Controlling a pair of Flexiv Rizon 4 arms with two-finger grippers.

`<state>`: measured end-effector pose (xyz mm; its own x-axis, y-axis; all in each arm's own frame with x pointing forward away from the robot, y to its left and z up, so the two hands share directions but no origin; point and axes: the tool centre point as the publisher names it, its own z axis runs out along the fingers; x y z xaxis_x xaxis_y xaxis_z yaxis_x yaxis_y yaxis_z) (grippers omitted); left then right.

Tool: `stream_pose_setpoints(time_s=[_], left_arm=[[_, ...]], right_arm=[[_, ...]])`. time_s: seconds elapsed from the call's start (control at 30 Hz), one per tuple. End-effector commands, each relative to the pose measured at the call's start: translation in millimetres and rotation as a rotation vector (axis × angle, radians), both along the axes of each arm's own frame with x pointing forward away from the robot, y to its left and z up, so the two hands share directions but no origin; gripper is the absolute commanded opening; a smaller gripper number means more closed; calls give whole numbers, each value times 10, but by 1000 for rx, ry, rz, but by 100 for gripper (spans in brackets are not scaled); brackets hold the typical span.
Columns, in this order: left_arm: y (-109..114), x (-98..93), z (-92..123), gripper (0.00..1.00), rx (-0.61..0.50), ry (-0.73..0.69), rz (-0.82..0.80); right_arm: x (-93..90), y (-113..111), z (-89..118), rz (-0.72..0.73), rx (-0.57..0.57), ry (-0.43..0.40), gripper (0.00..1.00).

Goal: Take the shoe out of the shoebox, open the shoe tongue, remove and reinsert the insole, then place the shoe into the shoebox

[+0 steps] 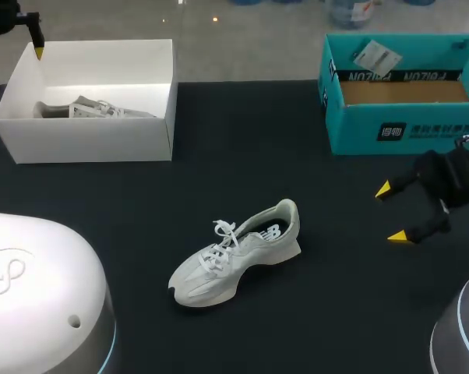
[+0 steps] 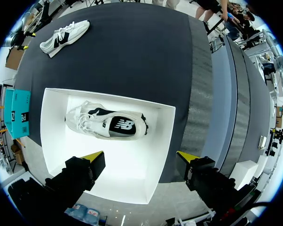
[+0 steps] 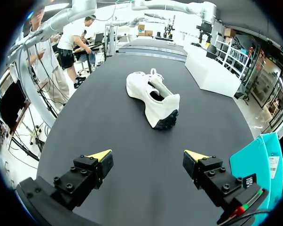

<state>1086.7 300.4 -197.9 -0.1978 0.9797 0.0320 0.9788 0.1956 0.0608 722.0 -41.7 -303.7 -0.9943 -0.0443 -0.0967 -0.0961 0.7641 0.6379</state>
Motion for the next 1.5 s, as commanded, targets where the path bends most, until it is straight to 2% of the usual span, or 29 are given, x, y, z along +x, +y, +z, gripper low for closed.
stream_pose_setpoints(time_s=[0.03, 0.37, 0.63, 0.9, 1.17, 1.5], left_arm=[[2, -4, -1, 100, 1, -1, 0], [2, -4, -1, 100, 1, -1, 0], [2, -4, -1, 100, 1, -1, 0], [2, -4, -1, 100, 1, -1, 0], [2, -4, -1, 100, 1, -1, 0], [2, -4, -1, 100, 1, -1, 0]], right_arm=[[-1, 4, -6, 0, -2, -1, 100], [-1, 4, -6, 0, -2, -1, 100], [298, 491, -176, 160, 5, 6, 100], [512, 901, -371, 270, 0, 20, 100], [613, 1096, -617, 338, 6, 55, 100], [759, 1242, -829, 320, 12, 105, 100]])
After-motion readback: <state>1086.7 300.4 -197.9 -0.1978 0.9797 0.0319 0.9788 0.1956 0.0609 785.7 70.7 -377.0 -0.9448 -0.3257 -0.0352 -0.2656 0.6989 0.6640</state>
